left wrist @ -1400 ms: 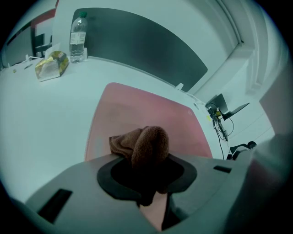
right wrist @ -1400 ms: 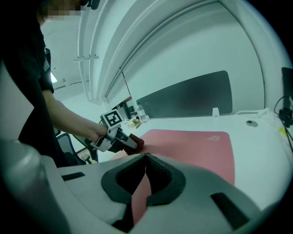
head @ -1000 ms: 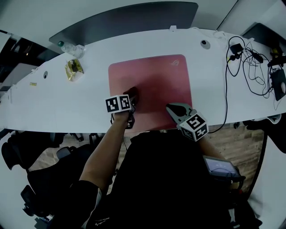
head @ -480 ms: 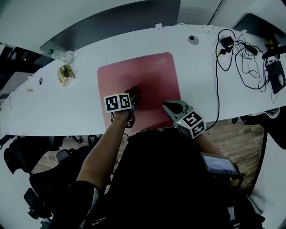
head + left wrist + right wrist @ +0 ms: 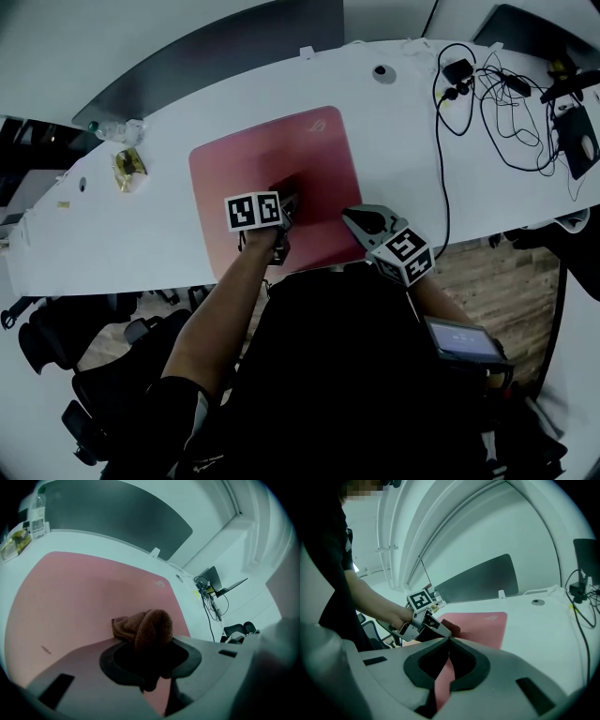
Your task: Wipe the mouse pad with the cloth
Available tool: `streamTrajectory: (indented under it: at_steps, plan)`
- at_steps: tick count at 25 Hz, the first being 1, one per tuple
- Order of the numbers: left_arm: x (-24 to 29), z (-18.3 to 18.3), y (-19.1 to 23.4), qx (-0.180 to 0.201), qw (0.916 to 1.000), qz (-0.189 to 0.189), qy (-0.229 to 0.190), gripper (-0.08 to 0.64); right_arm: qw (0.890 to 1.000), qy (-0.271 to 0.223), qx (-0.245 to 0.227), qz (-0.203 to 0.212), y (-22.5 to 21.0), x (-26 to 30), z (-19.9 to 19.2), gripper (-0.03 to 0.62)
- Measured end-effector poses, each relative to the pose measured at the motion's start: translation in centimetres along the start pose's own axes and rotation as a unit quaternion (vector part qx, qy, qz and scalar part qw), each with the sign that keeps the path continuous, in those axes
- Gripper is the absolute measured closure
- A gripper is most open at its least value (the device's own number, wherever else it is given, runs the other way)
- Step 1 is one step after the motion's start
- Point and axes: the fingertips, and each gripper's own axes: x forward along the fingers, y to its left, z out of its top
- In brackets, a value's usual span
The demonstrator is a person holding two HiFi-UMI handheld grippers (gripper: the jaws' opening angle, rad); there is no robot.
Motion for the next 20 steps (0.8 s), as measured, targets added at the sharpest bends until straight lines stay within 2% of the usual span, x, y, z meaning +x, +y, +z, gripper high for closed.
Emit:
streamTrajectory:
  at_steps: [5, 20]
  plan:
    - [1.1, 0.1, -1.6, 0.005, 0.9999, -0.007, 0.006, 0.442, 1.0, -0.005, 0.009, -0.007, -1.0, -1.3, -0.6, 0.566]
    - [3.5, 0.7, -4.9, 0.014, 0.9998, 0.007, 0.011, 0.442, 0.999, -0.022, 0.027, -0.024, -4.1, -4.2, -1.5, 0.566]
